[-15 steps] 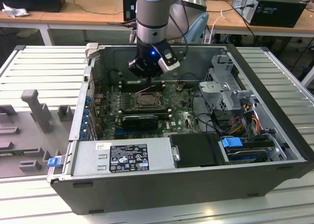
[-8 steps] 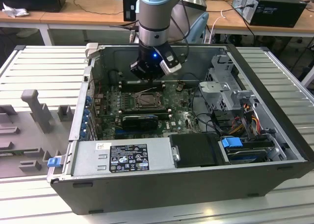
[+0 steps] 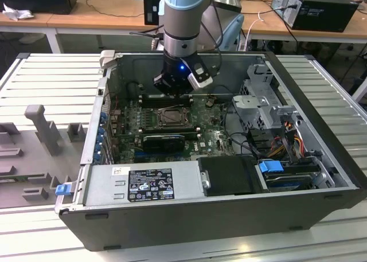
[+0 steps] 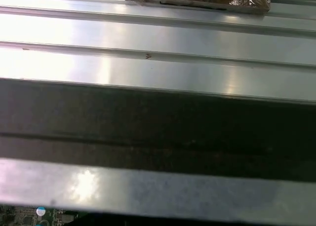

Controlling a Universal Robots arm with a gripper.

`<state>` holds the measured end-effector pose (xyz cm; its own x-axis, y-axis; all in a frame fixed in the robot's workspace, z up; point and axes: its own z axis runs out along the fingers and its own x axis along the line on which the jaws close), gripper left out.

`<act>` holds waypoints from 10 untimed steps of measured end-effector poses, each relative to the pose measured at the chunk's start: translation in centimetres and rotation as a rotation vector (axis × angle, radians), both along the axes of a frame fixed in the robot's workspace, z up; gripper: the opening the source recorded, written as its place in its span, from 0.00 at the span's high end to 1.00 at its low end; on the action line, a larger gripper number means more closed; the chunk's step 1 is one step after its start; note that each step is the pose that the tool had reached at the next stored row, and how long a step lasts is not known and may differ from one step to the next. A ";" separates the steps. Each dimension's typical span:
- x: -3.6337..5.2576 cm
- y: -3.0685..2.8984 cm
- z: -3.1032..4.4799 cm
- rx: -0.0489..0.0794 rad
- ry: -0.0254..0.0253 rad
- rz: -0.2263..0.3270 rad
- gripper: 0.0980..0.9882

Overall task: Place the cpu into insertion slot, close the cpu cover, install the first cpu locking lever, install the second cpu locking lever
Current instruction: 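Install the first cpu locking lever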

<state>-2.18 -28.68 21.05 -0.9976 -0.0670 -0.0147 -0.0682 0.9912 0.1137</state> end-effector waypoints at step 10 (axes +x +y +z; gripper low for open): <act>0.01 -0.23 0.20 0.002 0.0000 -0.007 0.99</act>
<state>-2.17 -28.92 21.25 -0.9981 -0.0603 -0.0149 -0.0616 0.9914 0.1155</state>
